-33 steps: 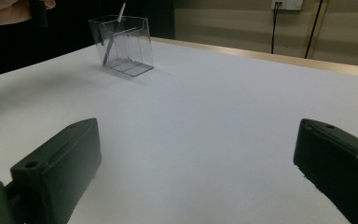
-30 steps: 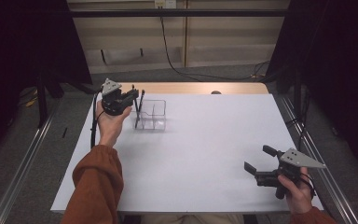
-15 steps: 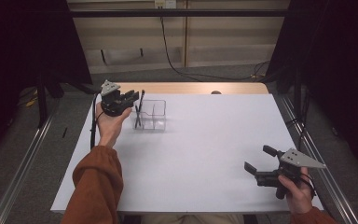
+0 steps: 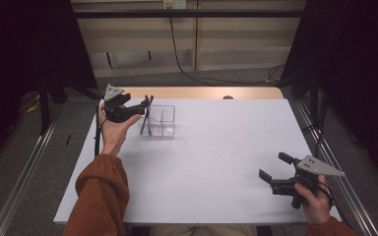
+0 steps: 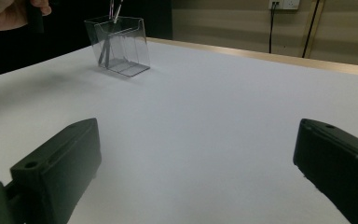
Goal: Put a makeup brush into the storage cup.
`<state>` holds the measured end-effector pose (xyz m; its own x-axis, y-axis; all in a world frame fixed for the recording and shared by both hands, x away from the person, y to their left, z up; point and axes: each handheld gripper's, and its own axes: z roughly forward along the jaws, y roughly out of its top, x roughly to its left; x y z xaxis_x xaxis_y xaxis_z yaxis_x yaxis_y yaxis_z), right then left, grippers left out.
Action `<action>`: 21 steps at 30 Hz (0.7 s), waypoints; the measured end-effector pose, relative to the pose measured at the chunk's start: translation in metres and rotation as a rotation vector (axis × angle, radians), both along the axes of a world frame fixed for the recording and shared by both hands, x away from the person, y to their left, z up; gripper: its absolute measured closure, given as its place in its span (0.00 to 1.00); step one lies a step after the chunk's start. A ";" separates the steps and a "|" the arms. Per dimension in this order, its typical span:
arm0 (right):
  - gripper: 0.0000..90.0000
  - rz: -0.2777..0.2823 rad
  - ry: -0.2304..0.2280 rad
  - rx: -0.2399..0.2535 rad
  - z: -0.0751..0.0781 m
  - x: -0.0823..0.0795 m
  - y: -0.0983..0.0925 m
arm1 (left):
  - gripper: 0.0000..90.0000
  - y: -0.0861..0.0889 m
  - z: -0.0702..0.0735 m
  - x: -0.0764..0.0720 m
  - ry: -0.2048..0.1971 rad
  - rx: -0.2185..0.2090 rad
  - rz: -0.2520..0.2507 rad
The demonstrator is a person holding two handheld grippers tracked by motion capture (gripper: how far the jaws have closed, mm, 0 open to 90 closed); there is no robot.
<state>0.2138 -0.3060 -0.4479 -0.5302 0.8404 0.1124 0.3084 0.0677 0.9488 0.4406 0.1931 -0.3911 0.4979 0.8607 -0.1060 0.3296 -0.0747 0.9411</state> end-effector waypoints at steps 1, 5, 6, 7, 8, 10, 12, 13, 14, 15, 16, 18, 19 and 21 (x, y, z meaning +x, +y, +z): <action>0.00 0.000 -0.001 0.000 0.000 0.000 0.000 | 0.18 0.000 0.000 -0.001 -0.001 0.001 -0.001; 0.01 -0.015 -0.005 0.010 0.000 0.001 0.000 | 0.14 0.004 -0.003 -0.003 0.013 -0.005 -0.001; 0.01 -0.020 -0.009 0.009 0.000 0.002 0.000 | 0.12 0.005 -0.003 -0.004 0.016 -0.007 0.001; 0.01 -0.021 -0.011 0.005 0.000 0.002 -0.001 | 0.11 0.007 -0.004 -0.005 0.015 -0.007 0.003; 0.01 -0.023 -0.011 0.005 0.000 0.002 -0.001 | 0.11 0.009 -0.004 -0.007 0.013 -0.012 0.003; 0.01 -0.030 -0.015 0.012 0.000 0.002 -0.001 | 0.09 0.012 -0.004 -0.010 0.006 -0.015 0.002; 0.01 -0.028 -0.017 0.008 0.000 0.001 0.000 | 0.08 0.013 -0.003 -0.015 -0.006 -0.016 -0.005; 0.01 -0.028 -0.017 0.007 0.000 0.001 0.000 | 0.08 0.014 -0.002 -0.017 -0.008 -0.020 -0.011; 0.01 -0.028 -0.016 0.007 0.000 0.001 0.000 | 0.07 0.014 -0.001 -0.019 -0.008 -0.023 -0.013; 0.01 -0.030 -0.017 0.006 0.000 0.001 0.000 | 0.06 0.015 0.000 -0.021 -0.013 -0.036 -0.021; 0.01 -0.034 -0.019 0.005 0.000 0.000 0.000 | 0.05 0.016 0.001 -0.023 -0.017 -0.048 -0.029; 0.01 -0.034 -0.019 0.007 0.001 -0.001 -0.001 | 0.04 0.016 0.001 -0.029 -0.028 -0.048 -0.042; 0.01 -0.036 -0.021 0.006 0.001 -0.001 -0.001 | 0.03 0.016 0.000 -0.032 -0.038 -0.037 -0.047; 0.01 -0.033 -0.027 0.007 0.001 -0.001 -0.001 | 0.03 0.017 0.001 -0.039 -0.052 -0.041 -0.051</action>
